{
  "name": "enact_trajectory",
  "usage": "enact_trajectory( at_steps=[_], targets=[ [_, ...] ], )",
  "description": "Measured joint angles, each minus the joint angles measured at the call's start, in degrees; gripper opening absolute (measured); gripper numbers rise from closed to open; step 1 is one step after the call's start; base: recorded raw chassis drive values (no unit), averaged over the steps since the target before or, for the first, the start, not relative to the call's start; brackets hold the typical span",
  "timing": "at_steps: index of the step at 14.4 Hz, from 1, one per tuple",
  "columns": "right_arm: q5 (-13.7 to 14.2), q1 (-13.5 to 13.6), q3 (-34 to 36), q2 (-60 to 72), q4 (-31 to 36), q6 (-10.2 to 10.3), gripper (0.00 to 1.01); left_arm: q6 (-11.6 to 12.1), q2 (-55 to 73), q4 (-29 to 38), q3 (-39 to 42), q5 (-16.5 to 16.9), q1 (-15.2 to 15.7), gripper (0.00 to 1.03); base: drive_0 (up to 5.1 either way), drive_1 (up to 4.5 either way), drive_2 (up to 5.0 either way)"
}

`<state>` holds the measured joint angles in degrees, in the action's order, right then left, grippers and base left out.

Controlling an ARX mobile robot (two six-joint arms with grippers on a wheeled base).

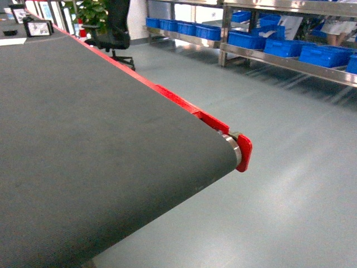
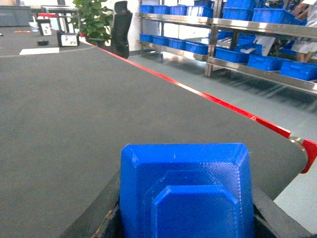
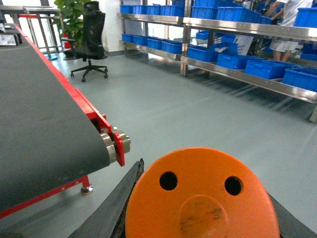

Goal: Sort blue parts and orange caps into right shelf containers

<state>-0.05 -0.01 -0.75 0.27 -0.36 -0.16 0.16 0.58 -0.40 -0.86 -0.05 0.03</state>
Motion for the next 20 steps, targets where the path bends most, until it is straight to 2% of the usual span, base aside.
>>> enact_trajectory(
  at_steps=[20],
  targets=[
    [0.0, 0.0, 0.0, 0.0, 0.0, 0.0, 0.44, 0.0, 0.0, 0.0, 0.0, 0.0, 0.0, 0.43, -1.6, -1.57, -1.6]
  ],
)
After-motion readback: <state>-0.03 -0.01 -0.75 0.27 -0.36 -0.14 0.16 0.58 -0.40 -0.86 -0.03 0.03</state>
